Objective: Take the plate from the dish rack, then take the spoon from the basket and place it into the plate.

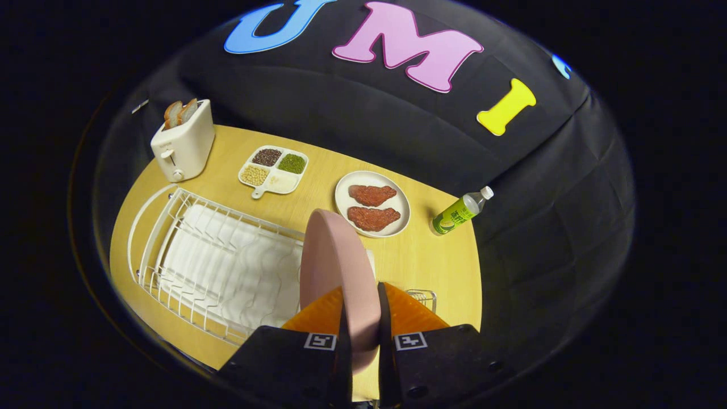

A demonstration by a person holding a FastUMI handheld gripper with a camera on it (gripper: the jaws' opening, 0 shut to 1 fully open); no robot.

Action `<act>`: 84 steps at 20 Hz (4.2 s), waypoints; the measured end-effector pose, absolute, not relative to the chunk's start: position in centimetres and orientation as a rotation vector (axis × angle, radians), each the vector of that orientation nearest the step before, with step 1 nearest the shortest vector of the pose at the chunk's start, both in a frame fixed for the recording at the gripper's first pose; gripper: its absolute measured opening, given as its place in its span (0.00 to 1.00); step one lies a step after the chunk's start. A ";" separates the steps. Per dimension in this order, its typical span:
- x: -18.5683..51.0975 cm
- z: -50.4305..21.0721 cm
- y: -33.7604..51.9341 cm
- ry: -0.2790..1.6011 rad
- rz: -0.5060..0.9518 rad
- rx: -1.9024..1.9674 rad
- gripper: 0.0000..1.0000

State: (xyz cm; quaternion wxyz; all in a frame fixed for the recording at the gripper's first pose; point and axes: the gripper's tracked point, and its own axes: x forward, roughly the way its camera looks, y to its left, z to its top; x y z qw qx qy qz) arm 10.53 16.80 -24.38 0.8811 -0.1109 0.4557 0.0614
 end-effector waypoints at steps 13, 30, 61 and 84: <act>0.2 -20.6 13.8 0.924 0.285 0.145 0.22; -16.0 -32.5 14.8 1.245 0.340 0.521 0.22; -4.8 -33.8 3.8 0.827 0.143 0.272 0.53; 5.0 -36.6 2.9 0.783 0.298 0.063 0.15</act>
